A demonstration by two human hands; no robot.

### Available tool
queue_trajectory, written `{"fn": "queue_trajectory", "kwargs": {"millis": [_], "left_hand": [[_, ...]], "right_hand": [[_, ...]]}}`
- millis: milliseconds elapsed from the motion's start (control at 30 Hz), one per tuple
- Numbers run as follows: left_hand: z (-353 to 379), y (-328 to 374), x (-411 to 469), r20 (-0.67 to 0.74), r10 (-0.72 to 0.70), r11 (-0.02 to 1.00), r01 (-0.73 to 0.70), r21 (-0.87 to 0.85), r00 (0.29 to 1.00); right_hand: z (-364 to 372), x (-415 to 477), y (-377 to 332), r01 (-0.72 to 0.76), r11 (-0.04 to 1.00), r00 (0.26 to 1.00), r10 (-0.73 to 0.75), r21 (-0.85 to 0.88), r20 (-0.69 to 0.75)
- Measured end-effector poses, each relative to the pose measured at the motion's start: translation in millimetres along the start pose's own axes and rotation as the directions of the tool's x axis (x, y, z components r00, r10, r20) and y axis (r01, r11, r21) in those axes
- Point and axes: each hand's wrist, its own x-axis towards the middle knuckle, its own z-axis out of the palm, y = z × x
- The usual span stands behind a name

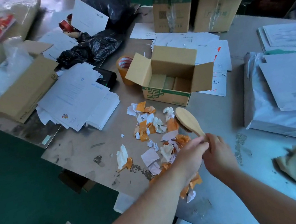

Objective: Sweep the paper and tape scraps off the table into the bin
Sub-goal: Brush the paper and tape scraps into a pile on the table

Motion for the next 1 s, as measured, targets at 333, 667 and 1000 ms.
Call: {"fn": "queue_trajectory", "kwargs": {"millis": [333,667,1000], "left_hand": [[-36.3,13.5,17.5,-0.110,0.060,0.998,-0.063,-0.022,0.992],[-51.6,7.0,20.7,-0.103,0.001,1.000,0.002,0.025,0.995],[-57.3,-21.0,-2.0,-0.105,-0.061,0.994,0.051,-0.095,0.993]], "right_hand": [[-3.3,42.1,-57.3,0.090,0.978,0.994,-0.076,-0.191,0.080],[9.6,67.0,-63.7,0.082,0.968,0.990,-0.052,-0.238,0.129],[17.8,17.1,-50.5,0.019,0.977,0.990,0.011,-0.213,0.139]]}}
